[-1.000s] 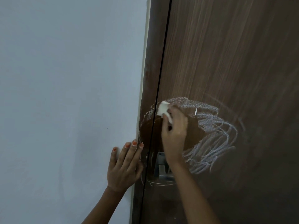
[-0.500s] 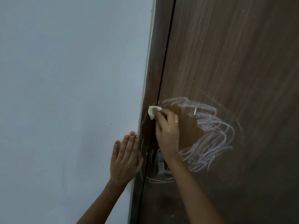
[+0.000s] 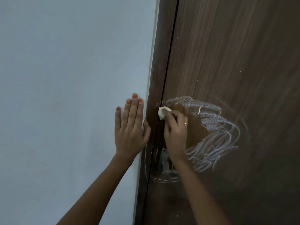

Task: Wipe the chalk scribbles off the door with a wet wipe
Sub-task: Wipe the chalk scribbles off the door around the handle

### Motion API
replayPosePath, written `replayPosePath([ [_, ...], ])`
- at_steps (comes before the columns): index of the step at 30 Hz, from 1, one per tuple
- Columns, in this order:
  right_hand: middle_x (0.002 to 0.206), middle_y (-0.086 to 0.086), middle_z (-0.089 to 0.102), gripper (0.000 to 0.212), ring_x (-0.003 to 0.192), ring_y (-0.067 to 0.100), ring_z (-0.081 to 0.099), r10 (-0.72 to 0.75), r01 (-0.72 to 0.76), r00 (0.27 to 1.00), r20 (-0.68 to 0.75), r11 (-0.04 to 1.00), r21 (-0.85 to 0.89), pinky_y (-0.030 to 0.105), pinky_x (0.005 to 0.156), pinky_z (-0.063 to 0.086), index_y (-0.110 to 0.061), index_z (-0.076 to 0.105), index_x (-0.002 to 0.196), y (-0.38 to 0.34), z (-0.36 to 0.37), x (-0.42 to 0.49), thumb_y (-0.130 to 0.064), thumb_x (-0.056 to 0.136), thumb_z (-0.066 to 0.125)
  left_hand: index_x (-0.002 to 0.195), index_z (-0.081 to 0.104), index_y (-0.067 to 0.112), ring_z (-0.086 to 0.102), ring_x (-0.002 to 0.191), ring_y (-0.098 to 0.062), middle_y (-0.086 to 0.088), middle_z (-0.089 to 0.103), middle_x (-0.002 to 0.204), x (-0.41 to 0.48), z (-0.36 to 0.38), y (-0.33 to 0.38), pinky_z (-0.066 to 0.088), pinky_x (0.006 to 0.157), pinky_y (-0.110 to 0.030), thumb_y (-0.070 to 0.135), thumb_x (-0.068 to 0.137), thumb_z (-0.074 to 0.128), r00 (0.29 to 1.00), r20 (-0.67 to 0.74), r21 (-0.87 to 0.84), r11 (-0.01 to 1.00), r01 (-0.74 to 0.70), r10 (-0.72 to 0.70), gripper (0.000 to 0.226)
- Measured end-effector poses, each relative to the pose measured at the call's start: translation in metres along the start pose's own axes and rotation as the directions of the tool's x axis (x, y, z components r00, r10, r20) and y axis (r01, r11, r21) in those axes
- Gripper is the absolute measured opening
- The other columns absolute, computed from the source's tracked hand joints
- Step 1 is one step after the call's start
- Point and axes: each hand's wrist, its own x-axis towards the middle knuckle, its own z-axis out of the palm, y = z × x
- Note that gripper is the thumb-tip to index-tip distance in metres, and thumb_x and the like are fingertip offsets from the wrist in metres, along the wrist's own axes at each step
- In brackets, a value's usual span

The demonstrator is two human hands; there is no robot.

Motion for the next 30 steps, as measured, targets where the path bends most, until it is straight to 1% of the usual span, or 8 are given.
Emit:
replayPosePath([
  [4, 0.101, 0.017, 0.066, 0.033, 0.096, 0.023, 0.055, -0.162, 0.167, 0.975, 0.152, 0.986, -0.022, 0.029, 0.077, 0.05, -0.001, 0.064, 0.111, -0.007, 0.01, -0.01, -0.006, 0.078, 0.064, 0.149, 0.0, 0.011, -0.001, 0.144, -0.016, -0.004, -0.001, 0.155, 0.01, 0.0, 0.001, 0.004, 0.117, -0.038, 0.024, 0.094, 0.039, 1.0, -0.025, -0.005, 1.0, 0.014, -0.014, 0.069],
  [10, 0.1, 0.011, 0.07, 0.052, 0.091, 0.025, 0.067, -0.366, 0.437, 0.808, 0.463, 0.898, -0.052, 0.033, 0.076, 0.056, -0.007, 0.07, 0.103, 0.016, 0.004, -0.07, -0.013, 0.055, 0.087, 0.15, 0.0, 0.012, -0.001, 0.144, -0.016, 0.001, -0.009, 0.156, 0.007, 0.001, 0.001, 0.004, 0.117, -0.038, 0.023, 0.091, 0.042, 1.0, -0.021, 0.012, 1.0, 0.012, -0.012, 0.073],
  [12, 0.096, 0.012, 0.07, 0.047, 0.087, 0.024, 0.067, -0.342, 0.393, 0.848, 0.405, 0.918, -0.049, 0.03, 0.074, 0.054, -0.005, 0.069, 0.103, 0.018, 0.001, -0.061, -0.01, 0.058, 0.085, 0.15, 0.0, 0.012, -0.001, 0.144, -0.017, 0.001, -0.009, 0.156, 0.006, 0.002, 0.001, 0.004, 0.117, -0.038, 0.023, 0.091, 0.042, 1.0, -0.023, 0.016, 1.0, 0.014, -0.014, 0.073],
  [16, 0.096, 0.017, 0.067, 0.027, 0.092, 0.018, 0.049, -0.191, 0.194, 0.974, 0.12, 0.981, -0.011, 0.027, 0.073, 0.05, 0.0, 0.066, 0.106, 0.0, 0.005, -0.011, -0.006, 0.081, 0.058, 0.15, 0.001, 0.012, 0.0, 0.144, -0.017, -0.002, -0.005, 0.156, 0.006, 0.002, 0.001, 0.004, 0.117, -0.038, 0.024, 0.093, 0.04, 0.999, -0.029, 0.008, 1.0, 0.015, -0.015, 0.07],
  [18, 0.097, 0.017, 0.066, 0.029, 0.094, 0.018, 0.048, -0.141, 0.14, 0.987, 0.075, 0.99, 0.018, 0.028, 0.074, 0.05, 0.0, 0.066, 0.108, -0.01, 0.009, 0.005, -0.001, 0.079, 0.064, 0.149, 0.002, 0.011, 0.001, 0.144, -0.017, -0.008, 0.008, 0.154, 0.007, 0.001, 0.001, 0.005, 0.117, -0.038, 0.023, 0.092, 0.042, 0.999, -0.038, 0.011, 1.0, 0.016, -0.015, 0.07],
  [23, 0.102, 0.016, 0.067, 0.038, 0.093, 0.027, 0.063, -0.232, 0.231, 0.948, 0.218, 0.973, 0.029, 0.035, 0.075, 0.055, -0.001, 0.065, 0.109, -0.008, 0.016, -0.027, -0.004, 0.072, 0.075, 0.149, 0.002, 0.011, 0.002, 0.144, -0.018, -0.003, -0.001, 0.155, 0.006, 0.003, 0.002, 0.006, 0.118, -0.038, 0.023, 0.093, 0.041, 0.999, -0.039, 0.008, 1.0, 0.008, -0.007, 0.07],
  [28, 0.095, 0.013, 0.07, 0.039, 0.085, 0.026, 0.067, -0.354, 0.393, 0.848, 0.395, 0.919, -0.02, 0.032, 0.07, 0.055, -0.004, 0.07, 0.098, 0.008, 0.007, -0.06, -0.003, 0.061, 0.082, 0.149, 0.003, 0.01, 0.001, 0.144, -0.017, -0.013, 0.02, 0.147, 0.008, 0.002, 0.002, 0.007, 0.117, -0.039, 0.02, 0.09, 0.044, 0.999, -0.048, 0.003, 1.0, 0.023, -0.023, 0.073],
  [30, 0.092, 0.014, 0.069, 0.036, 0.08, 0.025, 0.066, -0.312, 0.347, 0.891, 0.329, 0.936, -0.052, 0.031, 0.067, 0.054, -0.003, 0.069, 0.1, 0.012, 0.002, -0.051, -0.003, 0.065, 0.078, 0.149, 0.002, 0.011, 0.0, 0.144, -0.017, -0.013, 0.02, 0.147, 0.007, 0.002, 0.002, 0.007, 0.117, -0.039, 0.019, 0.09, 0.044, 0.999, -0.047, -0.006, 1.0, 0.025, -0.025, 0.073],
])
